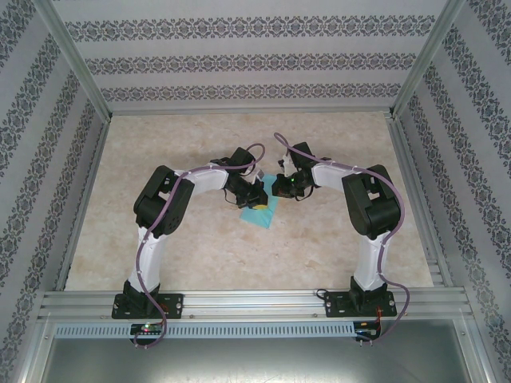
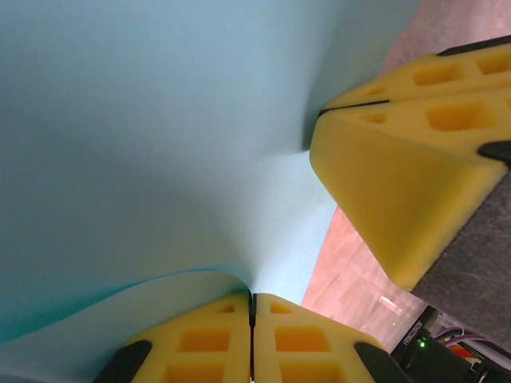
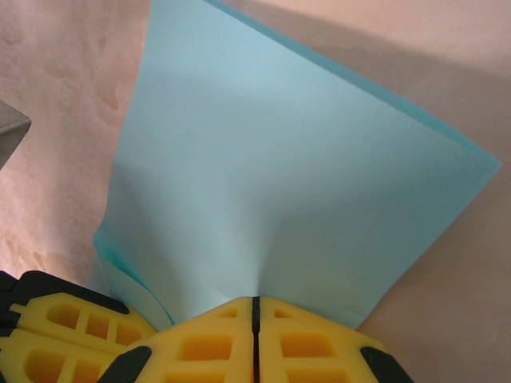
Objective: Fold a paper plane with a square sheet of paper (pick it up from the middle)
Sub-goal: Fold the triangle a second time at the center of the table.
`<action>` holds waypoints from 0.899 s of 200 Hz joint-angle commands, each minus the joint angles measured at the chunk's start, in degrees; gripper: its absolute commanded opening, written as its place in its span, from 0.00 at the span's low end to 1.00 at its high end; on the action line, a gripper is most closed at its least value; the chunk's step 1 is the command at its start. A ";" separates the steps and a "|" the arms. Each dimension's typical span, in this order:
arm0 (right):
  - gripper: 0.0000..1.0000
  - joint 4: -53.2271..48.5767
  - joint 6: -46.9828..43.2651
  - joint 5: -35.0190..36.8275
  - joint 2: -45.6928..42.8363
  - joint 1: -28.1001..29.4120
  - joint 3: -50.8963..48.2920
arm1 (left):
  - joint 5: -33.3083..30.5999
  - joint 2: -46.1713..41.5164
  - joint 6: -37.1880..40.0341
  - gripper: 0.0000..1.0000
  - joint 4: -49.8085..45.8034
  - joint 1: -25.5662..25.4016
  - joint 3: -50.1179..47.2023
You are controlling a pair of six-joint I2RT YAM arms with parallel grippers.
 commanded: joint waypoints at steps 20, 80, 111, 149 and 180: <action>0.07 -1.58 -1.16 -0.88 1.18 0.73 0.50 | -3.71 2.55 -0.88 0.09 1.04 -0.59 -0.48; 0.09 -1.00 -0.90 -1.62 -0.25 0.62 -0.02 | -3.99 3.14 -0.88 0.24 2.55 -0.59 -2.07; 0.09 -0.87 -0.61 -2.33 -1.40 0.49 -0.50 | -3.47 2.79 -1.02 0.32 3.31 -0.59 -2.35; 0.09 0.94 0.78 -3.68 -4.05 -0.46 -2.22 | -3.21 1.65 -1.02 0.39 4.48 -0.59 -2.99; 0.09 2.03 1.50 -5.32 -6.74 -2.11 -3.99 | -2.66 0.74 -1.03 0.45 5.69 -0.59 -4.14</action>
